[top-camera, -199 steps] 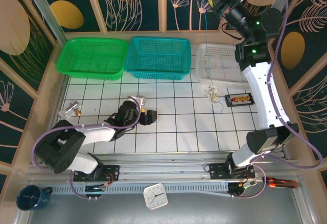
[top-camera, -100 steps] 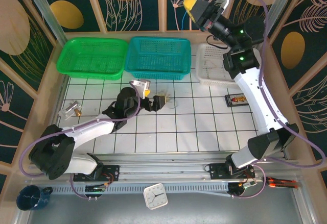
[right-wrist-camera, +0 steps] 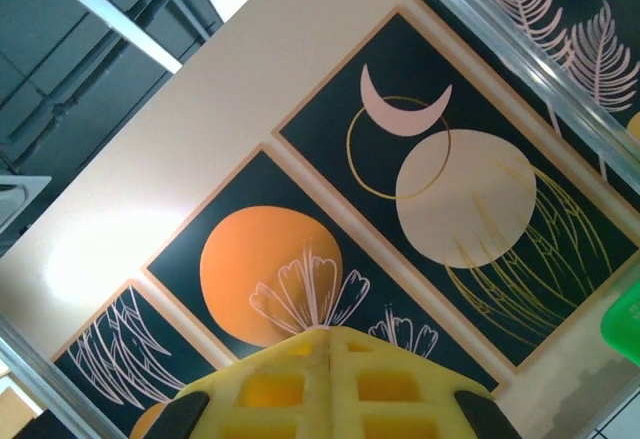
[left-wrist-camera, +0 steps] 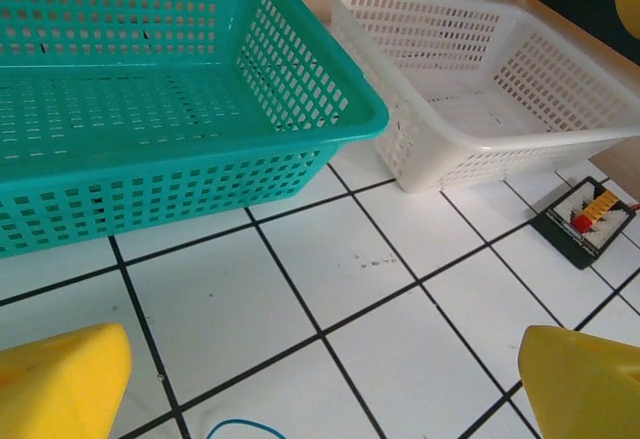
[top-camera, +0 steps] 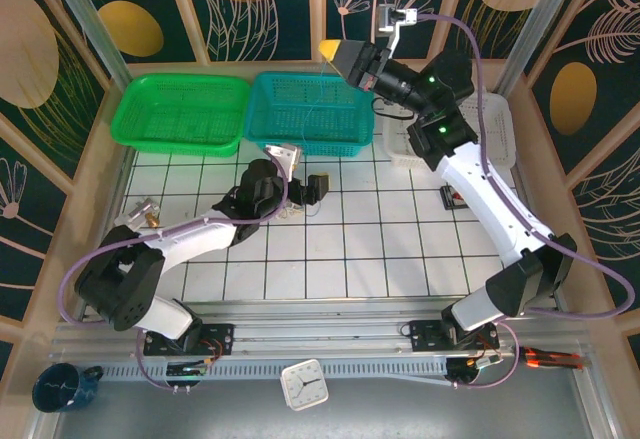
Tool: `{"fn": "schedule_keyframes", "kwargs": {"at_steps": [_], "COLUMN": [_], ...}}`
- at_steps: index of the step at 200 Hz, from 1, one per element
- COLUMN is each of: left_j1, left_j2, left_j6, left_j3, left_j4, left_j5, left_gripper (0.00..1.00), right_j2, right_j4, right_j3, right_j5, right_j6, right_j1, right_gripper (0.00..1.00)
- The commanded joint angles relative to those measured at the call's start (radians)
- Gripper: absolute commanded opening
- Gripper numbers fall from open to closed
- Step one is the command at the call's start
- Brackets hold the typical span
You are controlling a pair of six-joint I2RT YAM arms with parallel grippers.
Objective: Untangle the cables
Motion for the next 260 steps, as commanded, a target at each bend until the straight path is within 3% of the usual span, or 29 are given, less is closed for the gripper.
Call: {"fn": "schedule_keyframes", "kwargs": {"at_steps": [1, 59, 140, 187, 260], "left_j1": [0.002, 0.002, 0.004, 0.004, 0.024], "left_j2": [-0.012, -0.197, -0.385, -0.33, -0.106], "left_j6": [0.013, -0.053, -0.111, -0.103, -0.04], "left_j3": [-0.013, -0.227, -0.39, -0.359, -0.235], "left_j4": [0.051, 0.083, 0.044, 0.067, 0.158], "left_j5": [-0.026, 0.011, -0.06, -0.177, -0.234], "left_gripper": [0.99, 0.99, 0.99, 0.99, 0.99], "right_j2": [-0.013, -0.046, -0.101, -0.103, -0.121], "right_j4": [-0.034, -0.094, -0.097, -0.094, -0.117], "right_j3": [0.048, 0.034, -0.033, -0.037, -0.045], "right_j5": [0.003, 0.071, 0.127, 0.109, 0.116], "right_j6": [-0.086, -0.142, -0.143, -0.131, -0.146], "right_j1": [0.017, 0.015, 0.016, 0.033, 0.063], "right_gripper": [0.0, 0.0, 0.0, 0.0, 0.0]}}
